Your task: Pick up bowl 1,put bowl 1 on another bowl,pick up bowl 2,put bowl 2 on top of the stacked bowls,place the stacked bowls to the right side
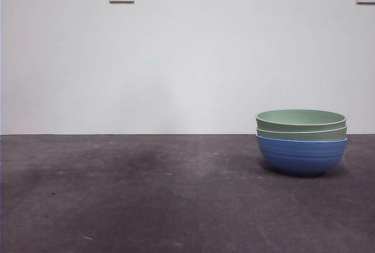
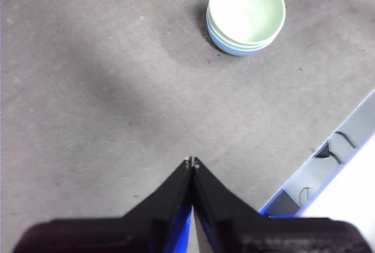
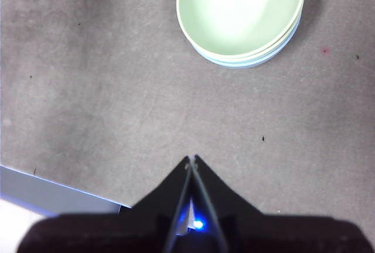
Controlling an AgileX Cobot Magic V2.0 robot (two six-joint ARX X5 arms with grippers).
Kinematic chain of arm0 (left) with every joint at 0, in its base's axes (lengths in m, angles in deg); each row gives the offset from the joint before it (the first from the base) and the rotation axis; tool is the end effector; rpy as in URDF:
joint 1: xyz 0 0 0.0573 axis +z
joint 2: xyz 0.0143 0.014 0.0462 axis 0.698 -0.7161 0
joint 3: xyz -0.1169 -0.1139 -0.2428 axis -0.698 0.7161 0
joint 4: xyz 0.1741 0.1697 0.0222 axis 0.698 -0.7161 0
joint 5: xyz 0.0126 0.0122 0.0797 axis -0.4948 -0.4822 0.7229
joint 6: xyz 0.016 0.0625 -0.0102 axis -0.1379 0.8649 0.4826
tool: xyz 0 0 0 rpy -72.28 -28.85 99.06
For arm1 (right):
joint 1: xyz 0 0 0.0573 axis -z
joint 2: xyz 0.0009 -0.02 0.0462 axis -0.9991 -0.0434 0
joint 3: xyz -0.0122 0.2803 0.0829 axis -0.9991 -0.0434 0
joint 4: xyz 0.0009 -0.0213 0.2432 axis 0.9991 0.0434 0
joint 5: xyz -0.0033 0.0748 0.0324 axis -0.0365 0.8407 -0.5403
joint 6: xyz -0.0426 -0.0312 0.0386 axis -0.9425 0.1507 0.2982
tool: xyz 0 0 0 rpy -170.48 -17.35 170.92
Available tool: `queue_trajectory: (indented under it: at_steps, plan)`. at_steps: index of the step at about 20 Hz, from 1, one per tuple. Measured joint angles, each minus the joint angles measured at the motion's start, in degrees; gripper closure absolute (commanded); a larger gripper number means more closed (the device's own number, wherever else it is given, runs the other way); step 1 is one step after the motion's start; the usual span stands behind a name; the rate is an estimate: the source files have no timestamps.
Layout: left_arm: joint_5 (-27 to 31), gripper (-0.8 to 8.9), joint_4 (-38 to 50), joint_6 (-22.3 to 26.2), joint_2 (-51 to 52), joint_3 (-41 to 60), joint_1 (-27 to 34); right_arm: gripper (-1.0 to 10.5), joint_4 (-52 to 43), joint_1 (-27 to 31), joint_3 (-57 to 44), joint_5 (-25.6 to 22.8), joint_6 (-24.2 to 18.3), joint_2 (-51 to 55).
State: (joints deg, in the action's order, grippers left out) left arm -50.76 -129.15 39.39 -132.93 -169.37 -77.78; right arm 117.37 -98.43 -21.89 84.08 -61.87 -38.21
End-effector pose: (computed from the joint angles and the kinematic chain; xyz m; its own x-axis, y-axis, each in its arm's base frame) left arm 0.1736 -0.1199 0.4643 0.4961 -0.4343 -0.7518 0.6143 0.7875 -0.0496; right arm 0.1328 0.0378 0.3525 0.4991 0.3570 -0.7896 -0.2831 0.9284 0.2407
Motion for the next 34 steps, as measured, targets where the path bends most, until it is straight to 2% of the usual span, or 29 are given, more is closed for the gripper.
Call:
queue_trajectory:
  at_steps: [2,6,9,12,16,20,23,26,30,34]
  plan:
    - [4.0,8.16,0.0,1.5,0.5,0.0,1.4,9.4,0.0,0.0,0.0,0.0,0.0,0.0]
    - [4.6,8.16,3.7,3.1,6.3,0.0,7.4,9.4,0.0,0.0,0.0,0.0,0.0,0.0]
    - [0.8,8.16,14.1,3.9,13.4,0.3,14.4,9.4,0.0,0.0,0.0,0.0,0.0,0.0]
    - [-2.6,8.16,26.1,6.1,21.4,6.9,22.8,9.4,0.0,0.0,0.0,0.0,0.0,0.0]
    - [-2.6,8.16,46.0,8.9,35.3,27.9,30.1,9.4,0.0,0.0,0.0,0.0,0.0,0.0]
    - [-2.6,8.16,61.6,9.9,48.2,54.1,32.7,9.4,0.0,0.0,0.0,0.0,0.0,0.0]
    - [-2.6,8.16,66.6,10.0,57.4,71.3,33.0,9.4,0.0,0.0,0.0,0.0,0.0,0.0]
    - [-2.6,8.16,68.7,10.1,65.0,83.9,33.1,9.4,0.0,0.0,0.0,0.0,0.0,0.0]
    - [-2.6,8.16,68.7,10.1,71.6,94.2,33.1,9.4,0.0,0.0,0.0,0.0,0.0,0.0]
    - [-2.6,8.16,68.8,9.8,75.9,99.5,33.1,9.4,0.0,0.0,0.0,0.0,0.0,0.0]
